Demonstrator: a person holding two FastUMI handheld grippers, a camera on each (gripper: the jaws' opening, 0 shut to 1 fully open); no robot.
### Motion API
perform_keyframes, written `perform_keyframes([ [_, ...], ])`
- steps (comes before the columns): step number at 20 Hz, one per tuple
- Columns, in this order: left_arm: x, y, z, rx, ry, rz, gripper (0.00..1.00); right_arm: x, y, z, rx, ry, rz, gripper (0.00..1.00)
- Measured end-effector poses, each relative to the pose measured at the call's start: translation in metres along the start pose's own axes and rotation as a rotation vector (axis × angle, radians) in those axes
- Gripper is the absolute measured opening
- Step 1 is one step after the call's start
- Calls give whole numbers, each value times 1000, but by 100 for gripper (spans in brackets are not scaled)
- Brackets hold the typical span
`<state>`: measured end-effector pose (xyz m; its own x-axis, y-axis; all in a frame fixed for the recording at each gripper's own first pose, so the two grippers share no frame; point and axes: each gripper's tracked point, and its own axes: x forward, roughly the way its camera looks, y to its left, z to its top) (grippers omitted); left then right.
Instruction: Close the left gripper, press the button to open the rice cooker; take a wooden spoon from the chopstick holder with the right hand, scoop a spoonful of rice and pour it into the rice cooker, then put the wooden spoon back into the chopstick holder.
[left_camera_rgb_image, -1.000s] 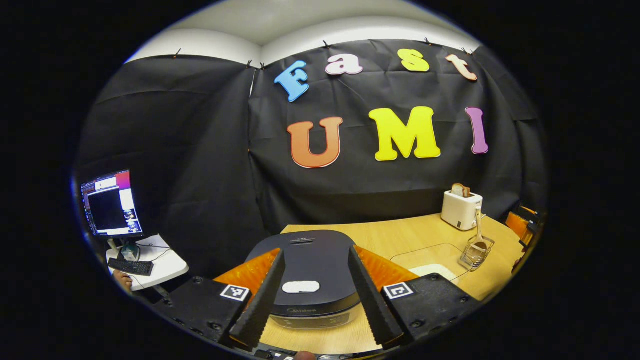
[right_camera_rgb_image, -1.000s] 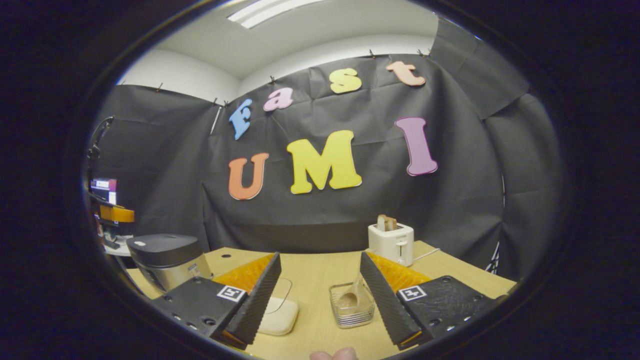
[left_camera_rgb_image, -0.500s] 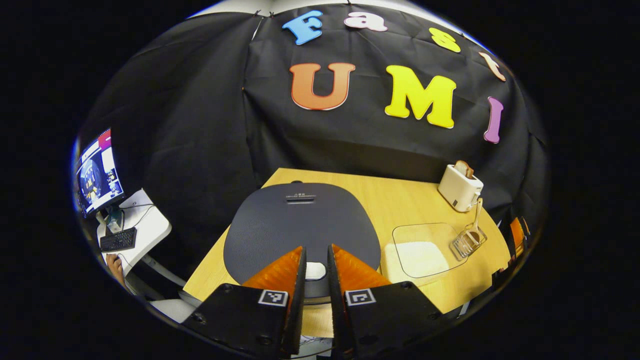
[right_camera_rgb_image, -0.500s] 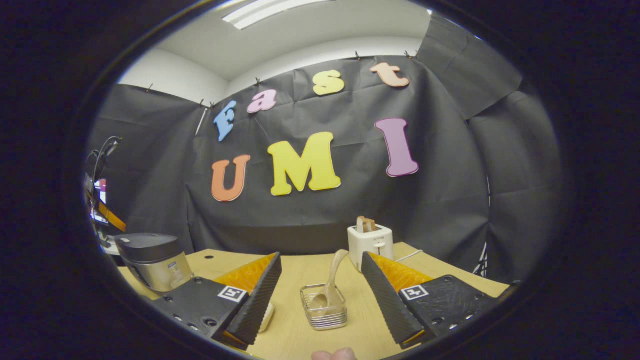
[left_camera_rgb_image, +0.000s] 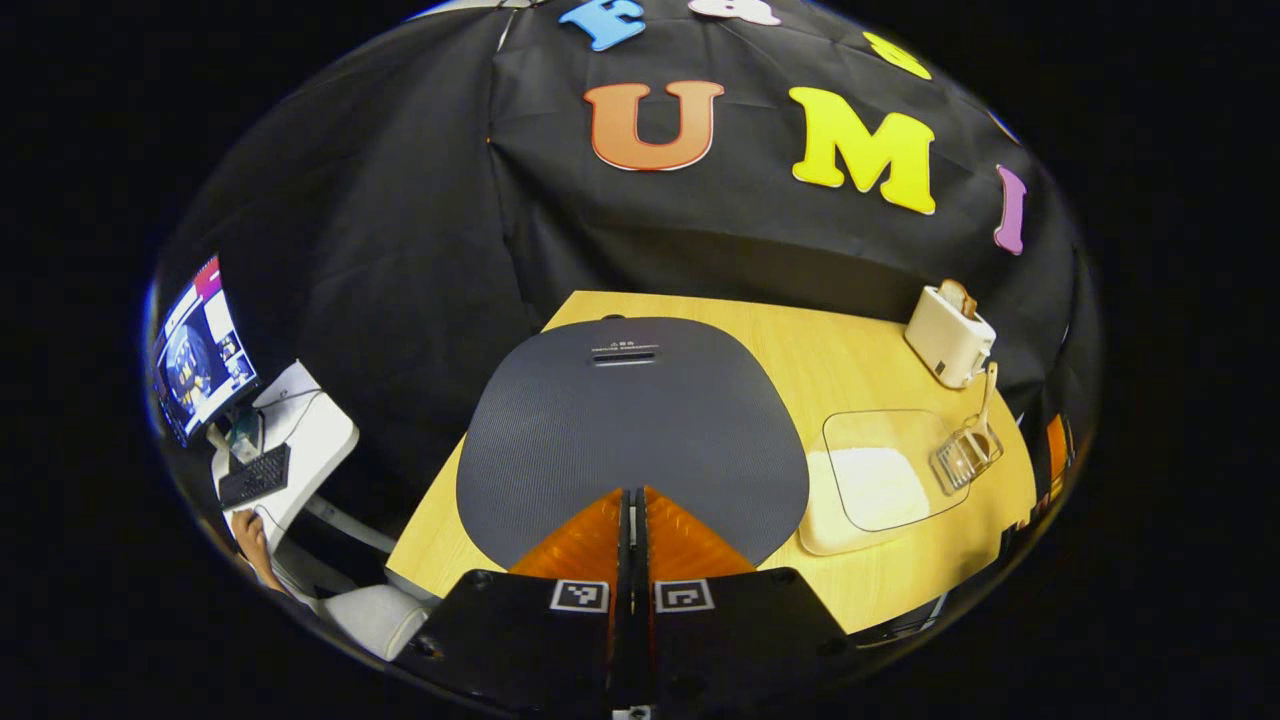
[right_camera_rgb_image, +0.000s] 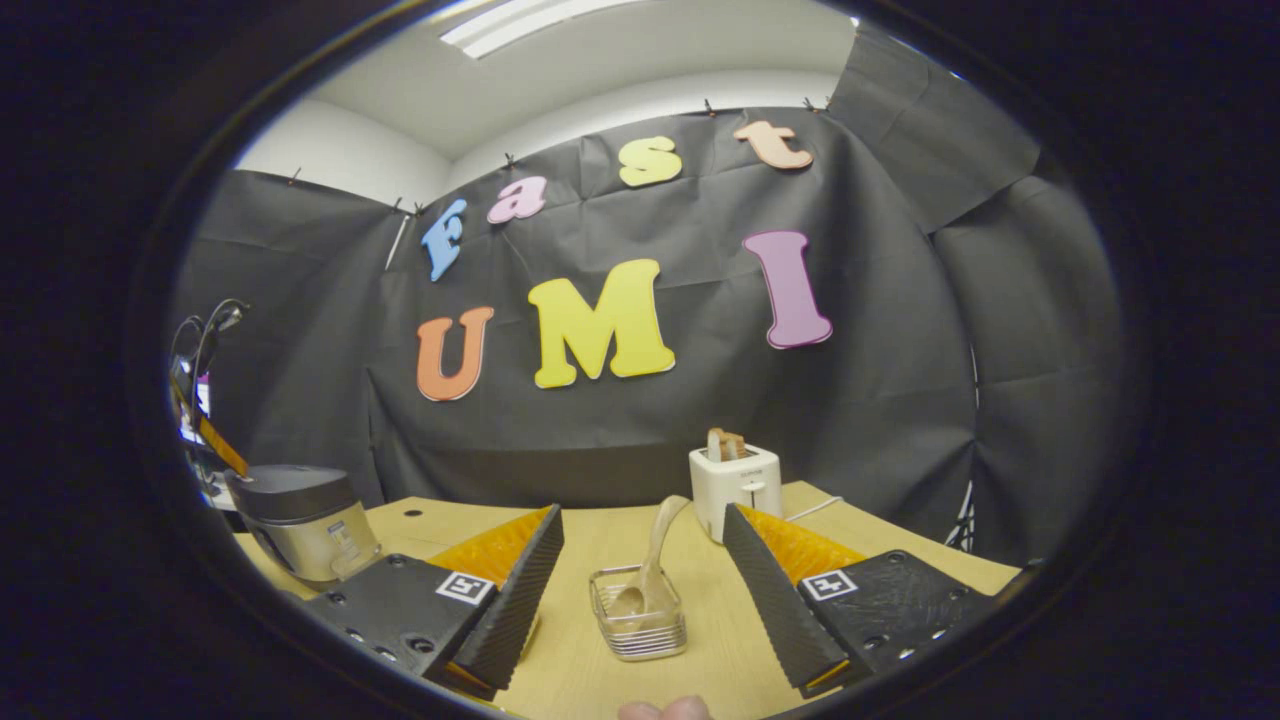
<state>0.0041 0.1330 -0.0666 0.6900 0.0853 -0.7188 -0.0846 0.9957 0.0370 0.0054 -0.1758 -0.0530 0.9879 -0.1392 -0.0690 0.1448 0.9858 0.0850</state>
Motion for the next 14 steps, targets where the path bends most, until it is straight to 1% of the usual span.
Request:
perform_keyframes([
  [1,-1,-1,0,56,-5,11,3,1,0,0,-12,-1,-3,91],
  [2,1,-1,-2,102,-6,26,3,-1,0,-1,-27,-1,-3,95],
  [3,1,2,0,117,-10,43,3,-2,1,-2,-35,-3,-2,95],
  [4,-1,4,-5,109,8,52,3,-3,2,-4,-36,-4,2,95],
  [5,8,2,-6,88,-1,56,4,-5,3,-6,-30,-3,8,95],
  [6,0,0,-4,70,-25,51,3,-6,4,-9,-24,0,13,95],
  [7,3,-2,-6,46,-22,43,3,-6,3,-10,-20,6,16,95],
  [8,2,-2,-1,40,-38,39,3,-6,4,-13,-19,15,18,91],
  [9,-1,-1,0,29,-40,43,3,-6,3,-12,-21,21,20,91],
  [10,-2,2,2,11,-46,50,4,-6,1,-10,-23,17,18,95],
  [11,-3,2,5,-22,-63,54,3,-8,-1,-5,-24,7,13,95],
  [13,-10,2,22,-65,-138,49,4,-12,-6,4,-30,-18,-3,95],
  [14,-19,3,41,-85,-203,50,5,-13,-7,5,-32,-26,-8,91],
])
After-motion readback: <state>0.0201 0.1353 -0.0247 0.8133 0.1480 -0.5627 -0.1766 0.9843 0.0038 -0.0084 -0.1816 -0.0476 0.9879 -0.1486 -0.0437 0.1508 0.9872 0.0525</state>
